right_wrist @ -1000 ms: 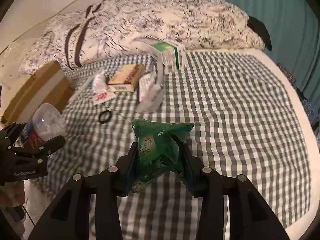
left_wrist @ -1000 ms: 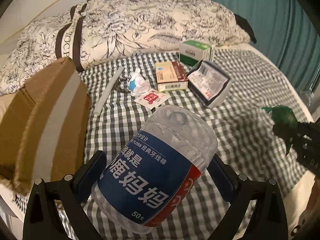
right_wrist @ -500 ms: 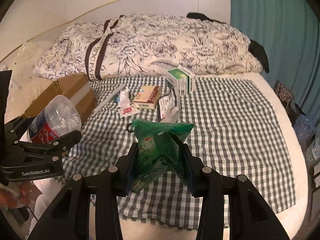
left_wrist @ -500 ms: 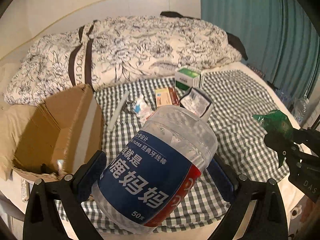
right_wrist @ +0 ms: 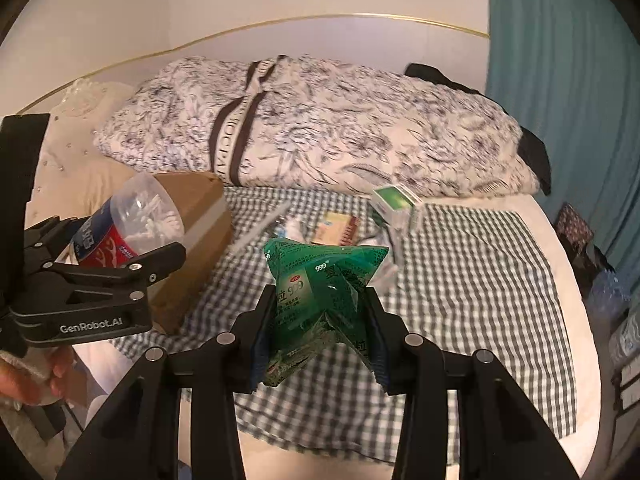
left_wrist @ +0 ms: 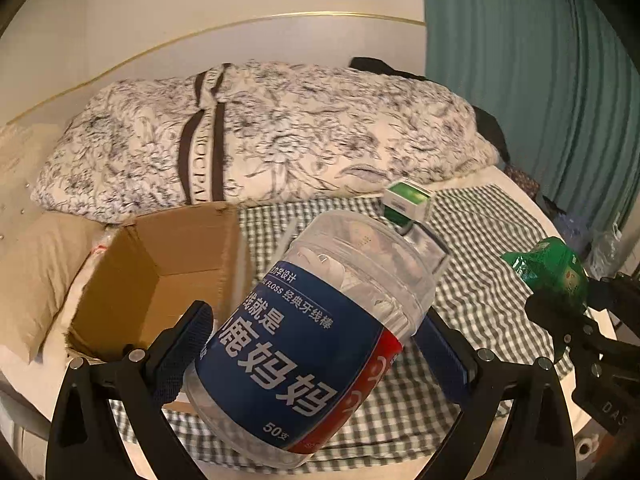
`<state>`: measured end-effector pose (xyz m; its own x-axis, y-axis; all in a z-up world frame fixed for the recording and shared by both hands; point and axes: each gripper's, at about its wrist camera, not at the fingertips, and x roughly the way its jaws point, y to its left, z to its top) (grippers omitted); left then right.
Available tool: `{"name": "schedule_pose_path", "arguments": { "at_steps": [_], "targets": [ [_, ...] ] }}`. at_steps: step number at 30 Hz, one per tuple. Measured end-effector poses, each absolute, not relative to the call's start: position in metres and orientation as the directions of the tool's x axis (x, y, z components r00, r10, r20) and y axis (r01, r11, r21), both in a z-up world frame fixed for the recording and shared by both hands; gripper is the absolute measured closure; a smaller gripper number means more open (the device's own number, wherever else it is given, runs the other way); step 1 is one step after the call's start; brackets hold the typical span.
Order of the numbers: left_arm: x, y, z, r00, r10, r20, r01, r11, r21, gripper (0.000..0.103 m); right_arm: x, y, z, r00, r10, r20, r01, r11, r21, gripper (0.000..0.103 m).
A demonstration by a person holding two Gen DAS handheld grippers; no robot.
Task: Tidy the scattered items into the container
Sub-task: 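Carry both items over the cardboard box and open both tools to drop them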
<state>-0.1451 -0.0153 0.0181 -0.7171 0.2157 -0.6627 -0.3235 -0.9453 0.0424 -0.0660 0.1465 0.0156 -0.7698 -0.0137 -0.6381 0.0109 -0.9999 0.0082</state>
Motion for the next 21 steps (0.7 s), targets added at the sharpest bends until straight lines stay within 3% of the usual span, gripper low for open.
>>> {"name": "schedule_pose_path", "arguments": {
  "at_steps": [11, 21],
  "targets": [
    [-0.176, -0.109, 0.025, -0.763, 0.105, -0.638, -0.193, -0.979, 0.070, 0.003, -0.110, 0.059, 0.027, -0.761, -0.112, -0.640, 0.153, -0.988, -0.010, 0.062],
    [-0.202, -0.187, 0.001, -0.742, 0.027, -0.669, -0.087, -0.995, 0.056, 0.003, -0.157, -0.028, 0.020, -0.712, -0.228, -0.664, 0.303, -0.953, 0.002, 0.062]
  ]
}}
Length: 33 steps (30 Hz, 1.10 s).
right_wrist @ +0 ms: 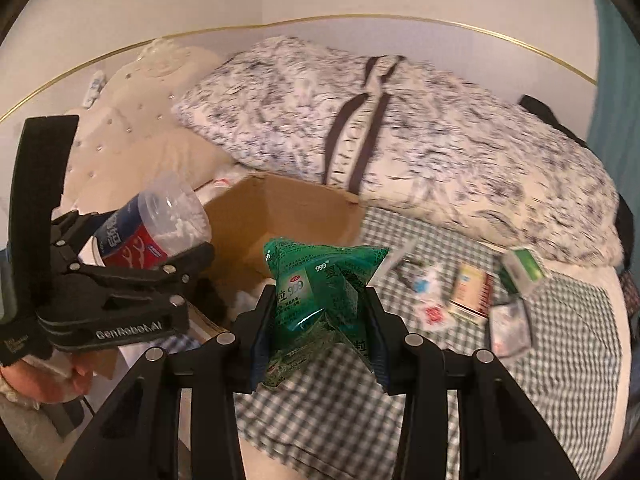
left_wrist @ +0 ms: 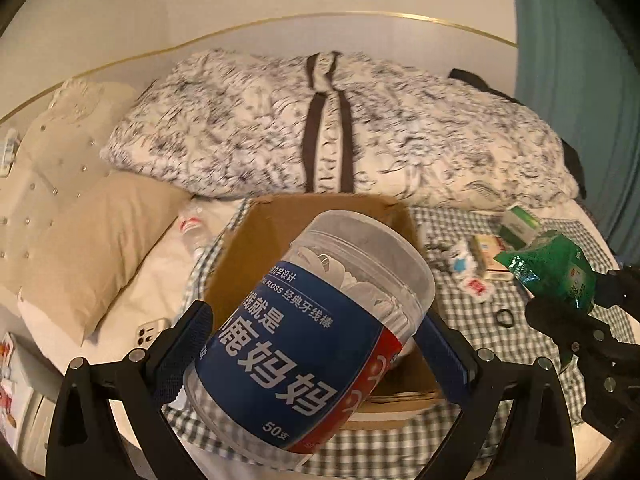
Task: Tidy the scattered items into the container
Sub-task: 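Carry both items over the cardboard box and open both tools to drop them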
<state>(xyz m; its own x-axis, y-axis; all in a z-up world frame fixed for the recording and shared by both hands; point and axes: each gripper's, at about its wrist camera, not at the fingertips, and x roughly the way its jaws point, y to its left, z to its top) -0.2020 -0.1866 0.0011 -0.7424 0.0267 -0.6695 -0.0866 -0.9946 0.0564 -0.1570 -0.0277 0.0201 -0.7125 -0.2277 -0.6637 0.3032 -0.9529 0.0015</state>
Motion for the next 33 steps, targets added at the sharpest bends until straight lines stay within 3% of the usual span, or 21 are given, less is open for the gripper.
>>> {"name": "schedule_pose_path", "arguments": {
  "at_steps": [10, 21, 23, 25, 27, 33],
  "targets": [
    [-0.238, -0.214, -0.040, -0.685, 0.005, -0.729, -0.033, -0.999, 0.025, 0.003, -0.208, -0.063, -0.016, -0.642, -0.263, -0.720, 0.340, -0.939, 0.039, 0.062],
    [-0.254, -0.210, -0.056, -0.684, -0.009, -0.730, -0.039, -0.998, 0.048, 0.004, -0.244, -0.068, -0.040, -0.614, -0.271, -0.742, 0.331, -0.941, 0.070, 0.061],
    [-0.254, -0.207, -0.053, -0.693, -0.011, -0.721, -0.047, -0.997, 0.060, 0.004, -0.246, -0.069, -0.040, -0.614, -0.288, -0.735, 0.340, -0.937, 0.084, 0.058],
    [-0.254, -0.205, -0.051, -0.696, -0.013, -0.718, -0.054, -0.996, 0.071, 0.003, -0.245, -0.067, -0.034, -0.648, -0.287, -0.705, 0.321, -0.943, 0.089, 0.033],
    [-0.252, -0.204, -0.049, -0.698, -0.030, -0.715, -0.045, -0.995, 0.086, 0.001, -0.240, -0.063, -0.028, -0.682, -0.281, -0.675, 0.301, -0.949, 0.091, 0.024],
    [-0.237, -0.206, -0.045, -0.691, -0.039, -0.722, -0.022, -0.997, 0.074, 0.000, -0.228, -0.045, -0.011, -0.715, -0.282, -0.640, 0.280, -0.954, 0.107, 0.024]
  ]
}}
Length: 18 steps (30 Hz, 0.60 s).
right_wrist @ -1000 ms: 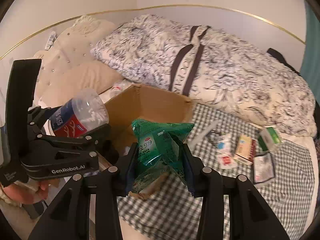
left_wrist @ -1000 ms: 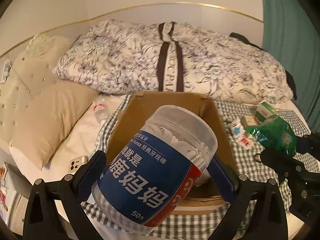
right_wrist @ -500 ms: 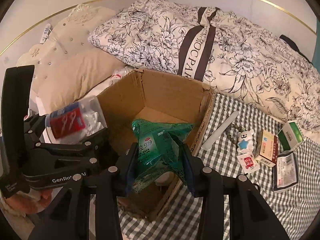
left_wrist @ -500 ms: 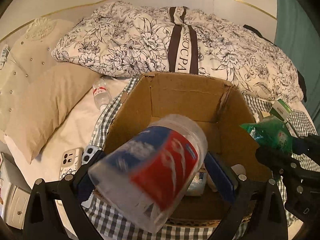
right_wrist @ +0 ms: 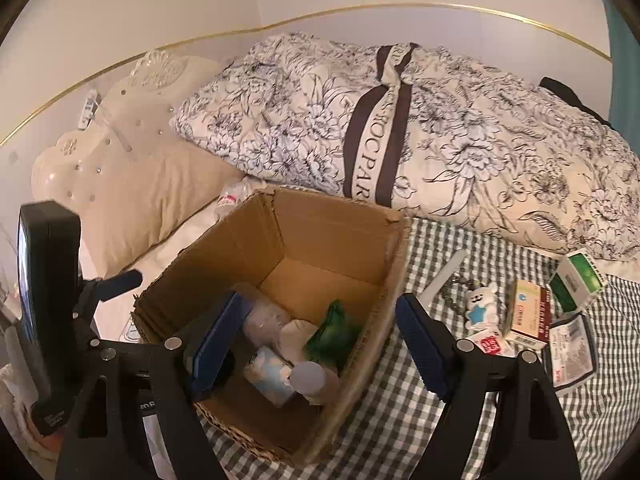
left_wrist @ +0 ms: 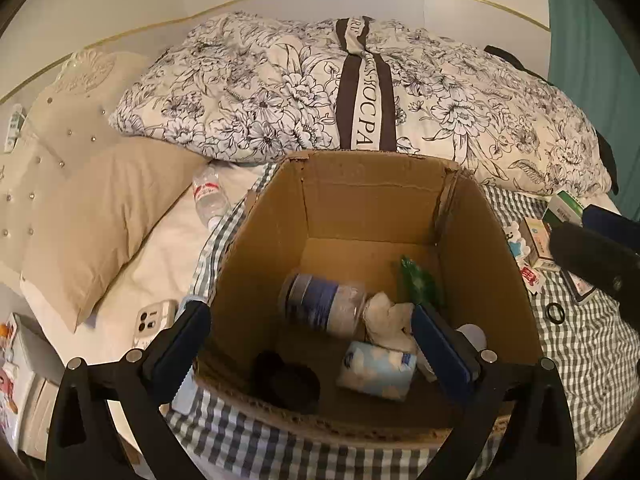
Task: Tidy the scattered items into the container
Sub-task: 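Carry both items over the cardboard box and open both tools to drop them, then withdraw both open tools from the box toward the remaining items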
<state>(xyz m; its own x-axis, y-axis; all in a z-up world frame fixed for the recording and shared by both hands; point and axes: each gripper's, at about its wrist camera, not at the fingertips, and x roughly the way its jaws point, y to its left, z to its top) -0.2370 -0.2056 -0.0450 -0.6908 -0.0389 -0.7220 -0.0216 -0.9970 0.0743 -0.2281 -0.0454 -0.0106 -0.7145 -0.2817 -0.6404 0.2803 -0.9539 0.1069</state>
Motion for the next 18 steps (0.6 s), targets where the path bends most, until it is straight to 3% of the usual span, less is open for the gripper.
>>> {"name": "schedule_pose_path", "arguments": {
  "at_steps": [18],
  "targets": [
    [-0.158, -0.159, -0.001, -0.739, 0.025, -0.673, -0.059, -0.998, 0.028, 0.000, -0.145, 0.016, 0.019, -0.759, -0.231, -0.608, 0.197, -0.973, 0.124, 0.023]
  ]
}}
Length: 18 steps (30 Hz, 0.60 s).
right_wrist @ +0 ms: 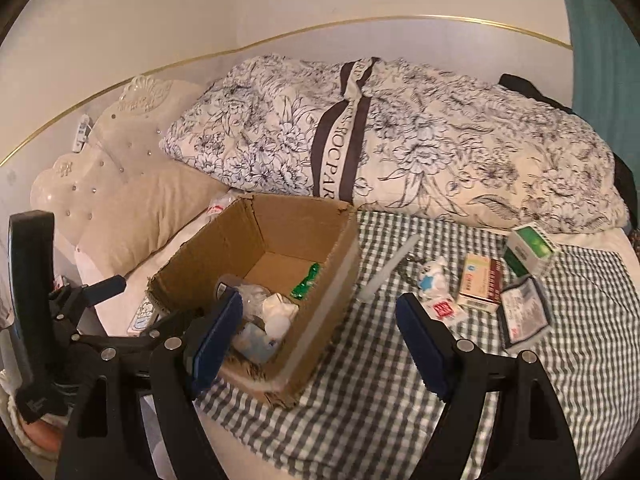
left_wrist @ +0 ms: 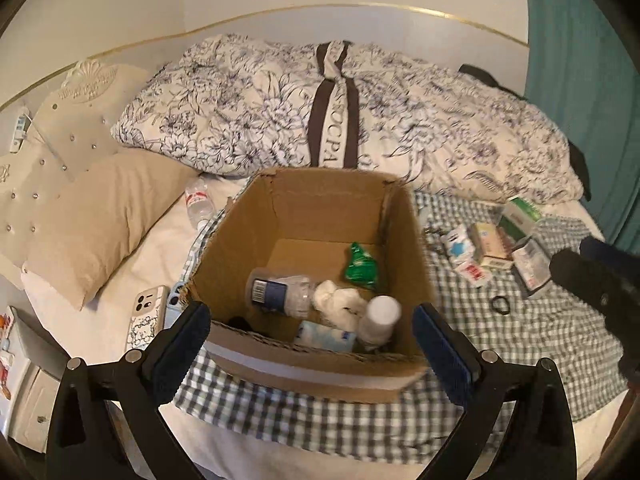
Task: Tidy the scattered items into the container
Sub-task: 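Withdraw both open tools from the box toward the remaining items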
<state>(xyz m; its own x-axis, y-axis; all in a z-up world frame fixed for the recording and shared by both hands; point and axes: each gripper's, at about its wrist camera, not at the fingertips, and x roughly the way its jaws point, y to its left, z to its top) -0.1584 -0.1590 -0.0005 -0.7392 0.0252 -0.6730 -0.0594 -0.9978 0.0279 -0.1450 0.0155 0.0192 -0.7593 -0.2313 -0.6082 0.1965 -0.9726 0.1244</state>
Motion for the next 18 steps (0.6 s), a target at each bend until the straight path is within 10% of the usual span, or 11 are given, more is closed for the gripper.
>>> {"name": "schedule_pose_path", "arguments": {
  "at_steps": [18],
  "targets": [
    [-0.082, -0.036, -0.028, -0.738, 0.159, -0.656, -0.208, -0.978, -0.004, 0.000, -0.010, 0.159, 0.004, -0.813, -0.003, -0.582, -0.076, -0.991, 0.111, 0.011]
  ]
}}
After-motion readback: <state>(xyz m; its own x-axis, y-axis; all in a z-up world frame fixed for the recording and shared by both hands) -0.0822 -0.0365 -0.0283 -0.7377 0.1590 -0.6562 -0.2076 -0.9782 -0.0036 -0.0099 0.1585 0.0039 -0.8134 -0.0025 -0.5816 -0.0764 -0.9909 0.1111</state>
